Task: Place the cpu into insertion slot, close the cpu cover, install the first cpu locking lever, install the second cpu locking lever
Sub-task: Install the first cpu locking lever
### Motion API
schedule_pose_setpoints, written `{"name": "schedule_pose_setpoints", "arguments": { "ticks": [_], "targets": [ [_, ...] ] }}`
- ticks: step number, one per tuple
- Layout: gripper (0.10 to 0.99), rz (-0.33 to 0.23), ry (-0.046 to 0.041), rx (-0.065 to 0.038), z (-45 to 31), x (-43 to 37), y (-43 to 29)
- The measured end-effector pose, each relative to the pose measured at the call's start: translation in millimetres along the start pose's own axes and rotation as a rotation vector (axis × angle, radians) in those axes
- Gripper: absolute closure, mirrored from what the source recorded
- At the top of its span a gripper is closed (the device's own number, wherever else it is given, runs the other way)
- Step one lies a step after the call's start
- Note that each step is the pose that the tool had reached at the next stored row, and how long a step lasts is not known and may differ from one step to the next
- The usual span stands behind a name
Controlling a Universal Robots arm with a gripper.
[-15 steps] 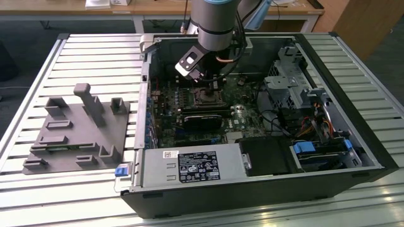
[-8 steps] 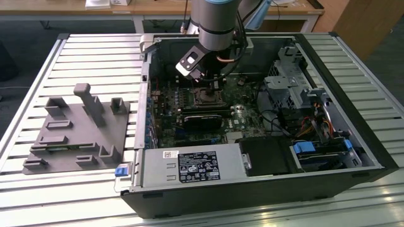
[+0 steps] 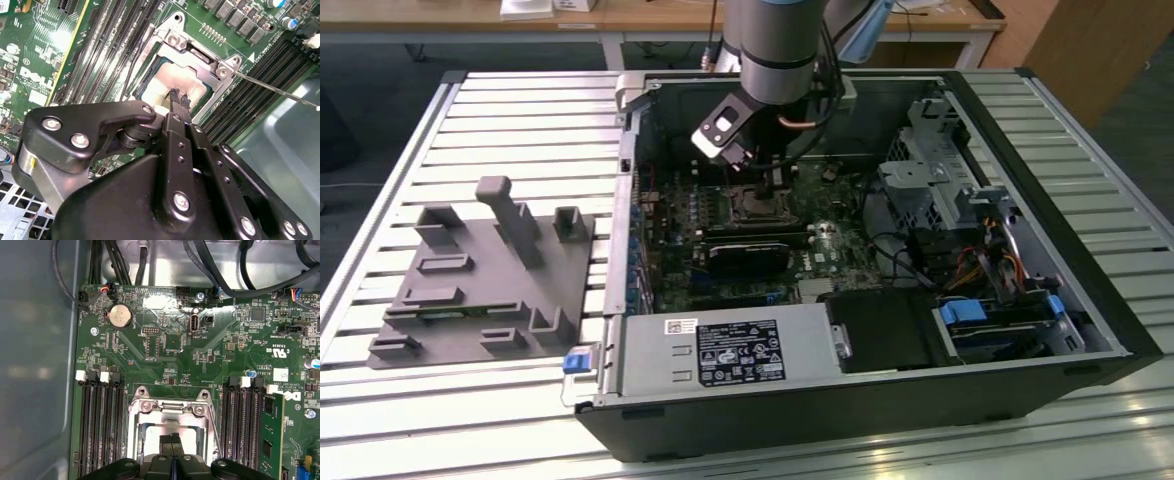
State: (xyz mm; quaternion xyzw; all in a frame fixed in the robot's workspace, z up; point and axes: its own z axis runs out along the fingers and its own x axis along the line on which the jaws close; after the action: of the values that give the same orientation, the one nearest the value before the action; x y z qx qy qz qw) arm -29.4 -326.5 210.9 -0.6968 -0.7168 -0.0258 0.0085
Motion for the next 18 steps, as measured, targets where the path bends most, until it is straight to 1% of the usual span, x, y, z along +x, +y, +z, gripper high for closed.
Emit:
{"name": "schedule_pose_setpoints", "arguments": {
  "ticks": [18],
  "targets": [
    [0.98,0.0,0.0001,0.0,-10.3,0.5,0.3]
  ]
}}
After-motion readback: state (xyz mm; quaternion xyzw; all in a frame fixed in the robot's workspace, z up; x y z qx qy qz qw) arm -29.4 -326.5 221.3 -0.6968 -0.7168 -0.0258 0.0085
